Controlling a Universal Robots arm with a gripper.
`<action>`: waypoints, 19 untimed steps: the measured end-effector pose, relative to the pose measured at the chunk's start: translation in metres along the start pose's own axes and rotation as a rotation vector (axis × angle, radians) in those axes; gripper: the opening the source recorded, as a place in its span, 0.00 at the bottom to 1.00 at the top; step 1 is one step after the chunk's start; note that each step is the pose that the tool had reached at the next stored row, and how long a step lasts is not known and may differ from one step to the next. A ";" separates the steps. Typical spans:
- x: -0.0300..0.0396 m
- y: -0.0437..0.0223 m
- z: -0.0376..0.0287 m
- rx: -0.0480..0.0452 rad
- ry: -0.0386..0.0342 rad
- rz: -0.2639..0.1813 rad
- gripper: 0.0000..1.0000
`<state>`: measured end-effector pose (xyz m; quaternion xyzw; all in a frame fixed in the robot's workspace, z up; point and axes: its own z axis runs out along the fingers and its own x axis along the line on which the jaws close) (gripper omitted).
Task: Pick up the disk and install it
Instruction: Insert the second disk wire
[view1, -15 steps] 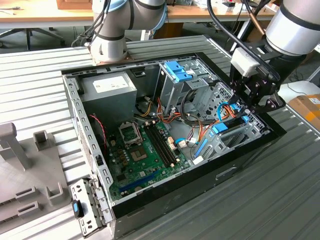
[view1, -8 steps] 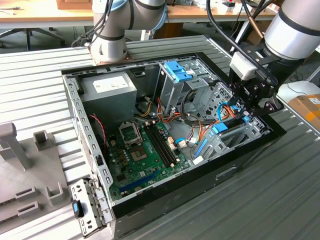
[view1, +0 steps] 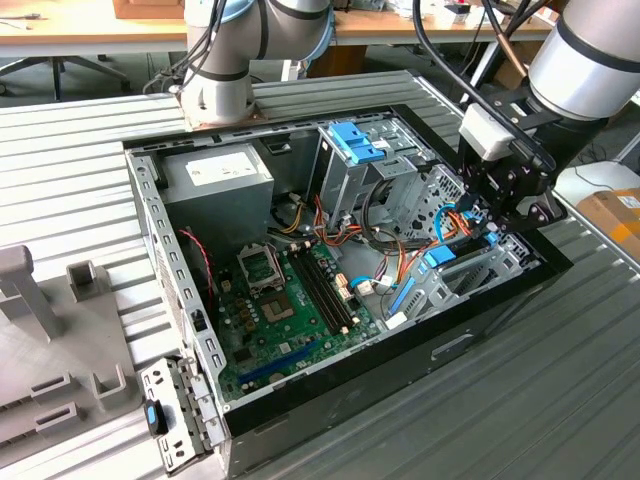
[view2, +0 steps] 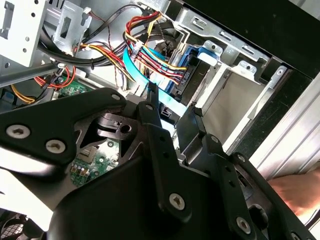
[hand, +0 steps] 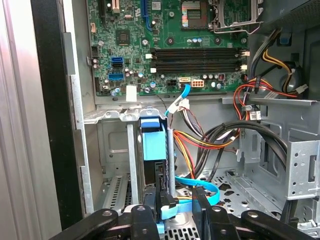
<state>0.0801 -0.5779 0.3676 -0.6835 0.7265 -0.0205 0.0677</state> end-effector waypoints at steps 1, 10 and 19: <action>0.0000 0.0000 0.0000 0.0000 -0.0002 0.000 0.42; 0.0000 0.0000 0.0000 -0.0002 -0.0031 0.000 0.16; 0.0089 0.0016 0.0048 -0.0006 -0.0115 0.001 0.16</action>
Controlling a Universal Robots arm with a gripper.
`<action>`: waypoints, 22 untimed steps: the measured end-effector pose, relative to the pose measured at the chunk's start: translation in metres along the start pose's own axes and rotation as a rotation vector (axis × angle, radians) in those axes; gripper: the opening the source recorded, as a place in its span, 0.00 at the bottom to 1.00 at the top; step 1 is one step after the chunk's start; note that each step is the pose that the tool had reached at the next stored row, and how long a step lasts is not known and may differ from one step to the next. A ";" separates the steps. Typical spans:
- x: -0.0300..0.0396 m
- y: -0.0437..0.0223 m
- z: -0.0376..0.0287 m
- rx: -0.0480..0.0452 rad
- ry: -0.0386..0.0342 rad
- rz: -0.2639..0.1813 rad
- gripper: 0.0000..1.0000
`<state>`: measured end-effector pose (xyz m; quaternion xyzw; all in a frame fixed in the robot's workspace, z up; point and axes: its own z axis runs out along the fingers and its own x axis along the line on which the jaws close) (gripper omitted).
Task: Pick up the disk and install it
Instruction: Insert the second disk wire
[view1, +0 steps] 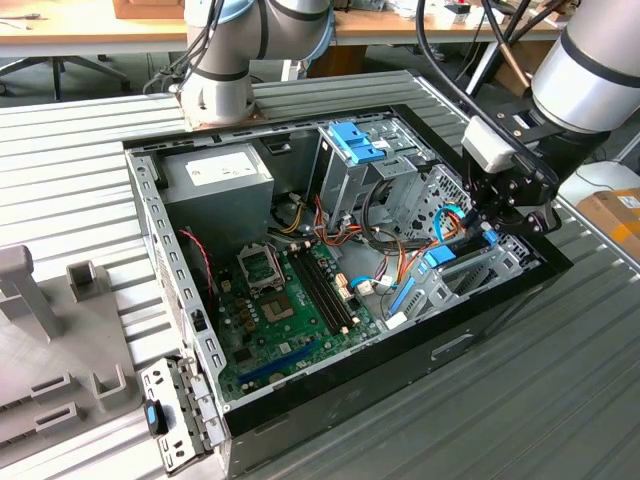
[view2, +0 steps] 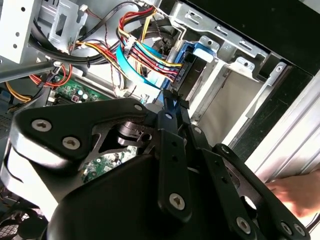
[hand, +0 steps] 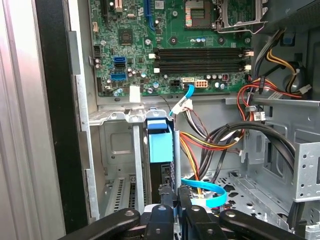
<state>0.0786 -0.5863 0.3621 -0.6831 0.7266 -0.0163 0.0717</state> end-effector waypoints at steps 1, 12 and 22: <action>0.0010 0.0013 0.0007 -0.0001 -0.0014 0.000 0.16; 0.0033 0.0042 0.0095 -0.0017 -0.0118 -0.012 0.16; 0.0031 0.0028 0.0127 -0.0020 -0.0113 -0.015 0.16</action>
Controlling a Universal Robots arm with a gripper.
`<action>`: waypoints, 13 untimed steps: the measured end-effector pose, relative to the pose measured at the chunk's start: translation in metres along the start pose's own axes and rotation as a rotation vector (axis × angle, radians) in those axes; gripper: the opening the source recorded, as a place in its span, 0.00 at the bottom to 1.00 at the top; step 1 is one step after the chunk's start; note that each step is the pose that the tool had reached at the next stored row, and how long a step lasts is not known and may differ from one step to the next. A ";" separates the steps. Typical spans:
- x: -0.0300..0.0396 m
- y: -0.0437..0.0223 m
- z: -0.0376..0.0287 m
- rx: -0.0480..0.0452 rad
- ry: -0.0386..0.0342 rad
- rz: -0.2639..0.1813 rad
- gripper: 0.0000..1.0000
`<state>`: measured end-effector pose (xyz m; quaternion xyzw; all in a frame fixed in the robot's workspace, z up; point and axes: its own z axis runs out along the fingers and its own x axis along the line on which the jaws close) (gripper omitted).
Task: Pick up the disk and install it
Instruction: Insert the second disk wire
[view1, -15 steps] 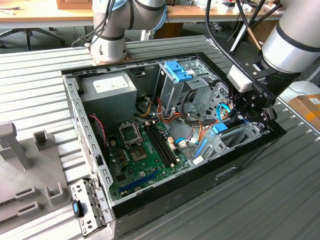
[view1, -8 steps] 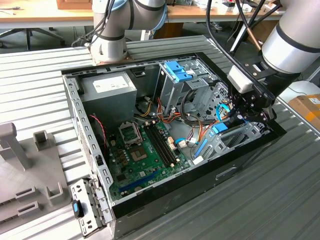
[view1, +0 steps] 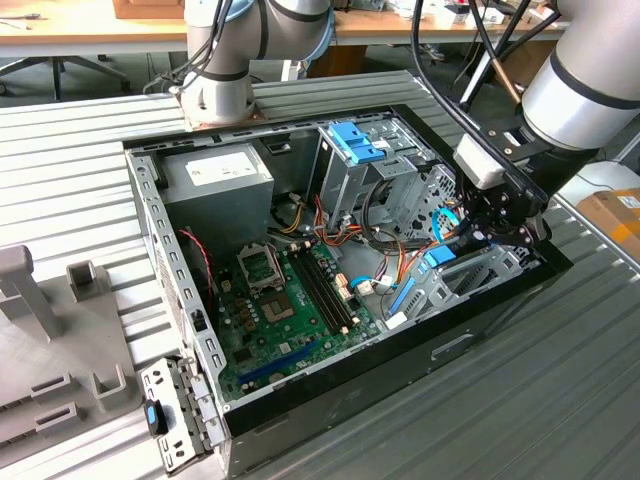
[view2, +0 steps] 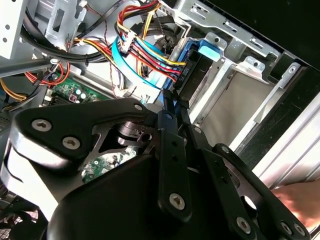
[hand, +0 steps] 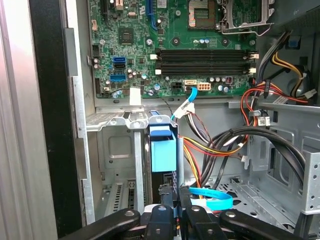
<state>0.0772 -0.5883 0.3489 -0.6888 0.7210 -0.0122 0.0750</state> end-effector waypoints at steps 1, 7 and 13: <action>0.0000 0.0000 0.0000 0.0000 0.0001 0.000 0.16; 0.0002 0.0004 0.0040 -0.0002 -0.0006 -0.002 0.16; 0.0003 -0.0006 0.0071 -0.0008 -0.0018 -0.009 0.16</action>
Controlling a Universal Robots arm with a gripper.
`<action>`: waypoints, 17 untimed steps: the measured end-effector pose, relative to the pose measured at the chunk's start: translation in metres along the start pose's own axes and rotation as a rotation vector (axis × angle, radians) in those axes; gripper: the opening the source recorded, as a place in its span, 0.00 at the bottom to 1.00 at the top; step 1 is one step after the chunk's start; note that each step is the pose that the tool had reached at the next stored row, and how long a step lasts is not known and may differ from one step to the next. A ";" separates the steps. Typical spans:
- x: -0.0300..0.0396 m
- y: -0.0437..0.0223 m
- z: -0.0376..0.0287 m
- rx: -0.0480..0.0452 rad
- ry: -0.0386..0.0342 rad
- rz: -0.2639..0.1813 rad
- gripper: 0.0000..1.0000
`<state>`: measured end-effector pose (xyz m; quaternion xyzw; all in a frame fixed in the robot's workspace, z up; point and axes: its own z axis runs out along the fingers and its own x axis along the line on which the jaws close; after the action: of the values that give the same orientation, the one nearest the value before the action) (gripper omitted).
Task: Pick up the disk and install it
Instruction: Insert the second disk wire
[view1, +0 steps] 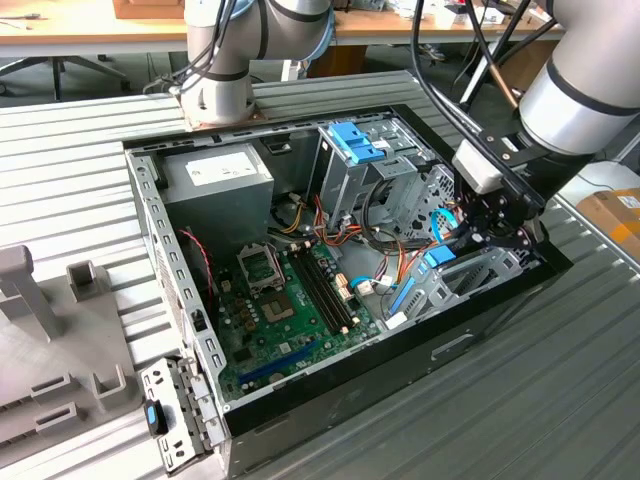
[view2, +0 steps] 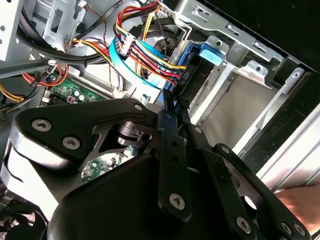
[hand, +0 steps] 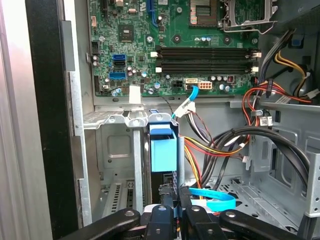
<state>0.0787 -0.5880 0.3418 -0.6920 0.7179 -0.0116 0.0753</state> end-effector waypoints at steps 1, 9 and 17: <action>0.0001 0.0001 0.0008 0.0000 -0.0001 0.000 0.16; 0.0003 0.0003 0.0028 -0.0001 -0.0001 -0.001 0.16; -0.0005 -0.0007 -0.0059 -0.0001 -0.0003 -0.001 0.30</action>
<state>0.0787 -0.5880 0.3478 -0.6925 0.7174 -0.0115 0.0754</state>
